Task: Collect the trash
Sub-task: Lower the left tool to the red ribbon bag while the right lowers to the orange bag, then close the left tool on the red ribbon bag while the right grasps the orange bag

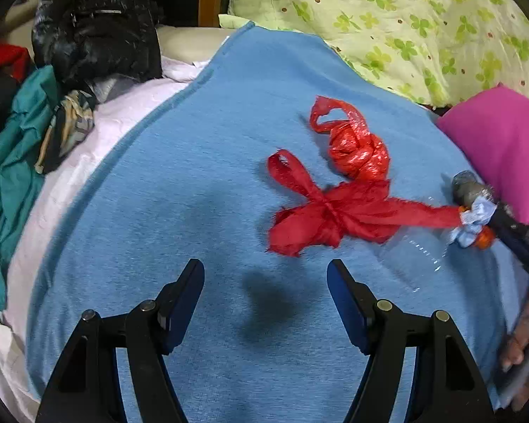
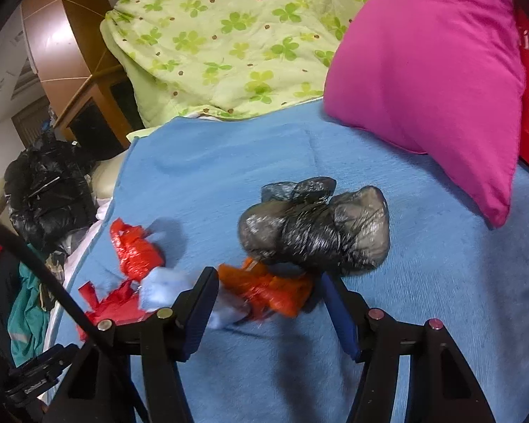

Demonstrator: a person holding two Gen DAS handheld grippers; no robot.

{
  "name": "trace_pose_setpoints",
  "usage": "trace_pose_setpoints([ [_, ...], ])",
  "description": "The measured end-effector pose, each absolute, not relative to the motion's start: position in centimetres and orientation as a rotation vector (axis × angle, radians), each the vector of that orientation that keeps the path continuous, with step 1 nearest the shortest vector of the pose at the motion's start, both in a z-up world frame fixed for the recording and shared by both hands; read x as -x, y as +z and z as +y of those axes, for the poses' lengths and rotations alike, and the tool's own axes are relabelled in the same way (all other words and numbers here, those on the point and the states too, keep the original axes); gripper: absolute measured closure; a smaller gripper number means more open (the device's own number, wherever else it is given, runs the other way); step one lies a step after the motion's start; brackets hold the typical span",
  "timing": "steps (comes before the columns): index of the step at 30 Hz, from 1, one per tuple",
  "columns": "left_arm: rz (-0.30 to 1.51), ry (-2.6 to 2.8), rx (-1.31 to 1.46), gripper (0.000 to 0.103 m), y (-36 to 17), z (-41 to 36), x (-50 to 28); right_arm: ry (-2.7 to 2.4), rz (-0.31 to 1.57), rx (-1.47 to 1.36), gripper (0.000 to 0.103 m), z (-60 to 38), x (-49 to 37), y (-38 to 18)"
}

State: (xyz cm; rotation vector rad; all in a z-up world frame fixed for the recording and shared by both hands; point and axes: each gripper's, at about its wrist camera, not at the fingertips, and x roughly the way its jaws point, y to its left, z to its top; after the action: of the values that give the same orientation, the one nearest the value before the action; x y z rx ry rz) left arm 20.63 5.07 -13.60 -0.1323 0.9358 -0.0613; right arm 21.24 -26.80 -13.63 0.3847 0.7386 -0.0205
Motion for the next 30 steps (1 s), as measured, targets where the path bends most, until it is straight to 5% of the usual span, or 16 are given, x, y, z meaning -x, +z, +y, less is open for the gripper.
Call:
trace_pose_setpoints([
  [13, 0.977, -0.24, 0.26, 0.027, -14.9, 3.5, -25.3, 0.202, 0.885, -0.57, 0.039, -28.8, -23.1, -16.1],
  [18, 0.992, -0.258, 0.3, 0.049, -15.6, 3.9, -25.7, 0.185, 0.9, -0.516, 0.041, -28.6, -22.7, -16.2],
  [26, 0.978, -0.259, 0.233, 0.077, -15.5, 3.0, -25.2, 0.13, 0.919, -0.344, 0.067, -25.9, -23.0, -16.3],
  [30, 0.956, -0.242, 0.19, 0.091, -15.0, 2.5, -25.1, 0.104, 0.91, -0.317, 0.071, -25.2, -22.7, -16.0],
])
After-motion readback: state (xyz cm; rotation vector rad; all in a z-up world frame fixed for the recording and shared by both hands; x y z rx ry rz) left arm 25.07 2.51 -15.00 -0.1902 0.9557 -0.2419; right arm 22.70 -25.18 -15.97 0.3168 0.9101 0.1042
